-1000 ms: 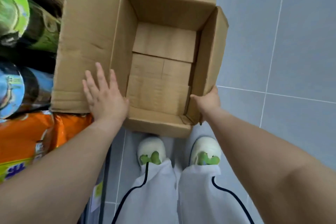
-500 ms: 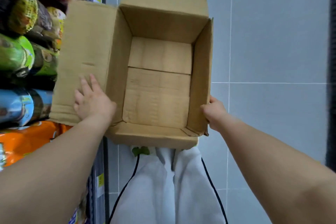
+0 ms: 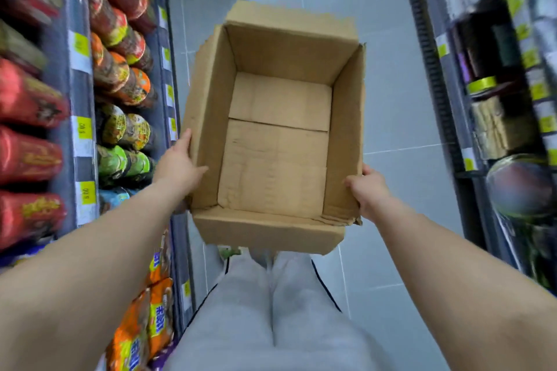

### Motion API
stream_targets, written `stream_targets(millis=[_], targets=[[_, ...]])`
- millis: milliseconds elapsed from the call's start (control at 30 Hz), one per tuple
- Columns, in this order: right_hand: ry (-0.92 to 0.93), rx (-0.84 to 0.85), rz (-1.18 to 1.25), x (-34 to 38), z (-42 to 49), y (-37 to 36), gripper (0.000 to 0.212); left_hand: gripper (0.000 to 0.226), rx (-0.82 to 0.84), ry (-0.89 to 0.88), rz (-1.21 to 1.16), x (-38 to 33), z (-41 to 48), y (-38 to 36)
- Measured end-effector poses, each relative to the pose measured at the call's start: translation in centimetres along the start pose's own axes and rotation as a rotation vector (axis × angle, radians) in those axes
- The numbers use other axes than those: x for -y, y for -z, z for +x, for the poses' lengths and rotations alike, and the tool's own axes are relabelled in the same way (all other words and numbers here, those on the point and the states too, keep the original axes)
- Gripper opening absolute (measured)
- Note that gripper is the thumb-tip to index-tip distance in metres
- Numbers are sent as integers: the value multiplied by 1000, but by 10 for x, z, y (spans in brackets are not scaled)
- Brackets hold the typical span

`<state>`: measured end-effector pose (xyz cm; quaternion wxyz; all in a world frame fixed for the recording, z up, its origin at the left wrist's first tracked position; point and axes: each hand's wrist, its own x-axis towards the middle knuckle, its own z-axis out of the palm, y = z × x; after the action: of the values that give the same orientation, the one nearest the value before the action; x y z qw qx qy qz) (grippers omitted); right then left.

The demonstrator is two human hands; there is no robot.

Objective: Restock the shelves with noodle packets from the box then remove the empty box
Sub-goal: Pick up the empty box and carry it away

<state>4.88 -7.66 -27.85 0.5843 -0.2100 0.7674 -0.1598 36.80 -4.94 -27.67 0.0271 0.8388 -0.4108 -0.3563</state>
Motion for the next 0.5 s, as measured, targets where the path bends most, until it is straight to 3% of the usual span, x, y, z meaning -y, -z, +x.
stream_targets(millis=[233, 500], targets=[[159, -85, -13, 74, -40, 70, 28, 81, 29, -91, -249, -92, -36, 54], [267, -160, 100, 190, -12, 89, 30, 74, 6, -161, -451, -196, 16, 104]])
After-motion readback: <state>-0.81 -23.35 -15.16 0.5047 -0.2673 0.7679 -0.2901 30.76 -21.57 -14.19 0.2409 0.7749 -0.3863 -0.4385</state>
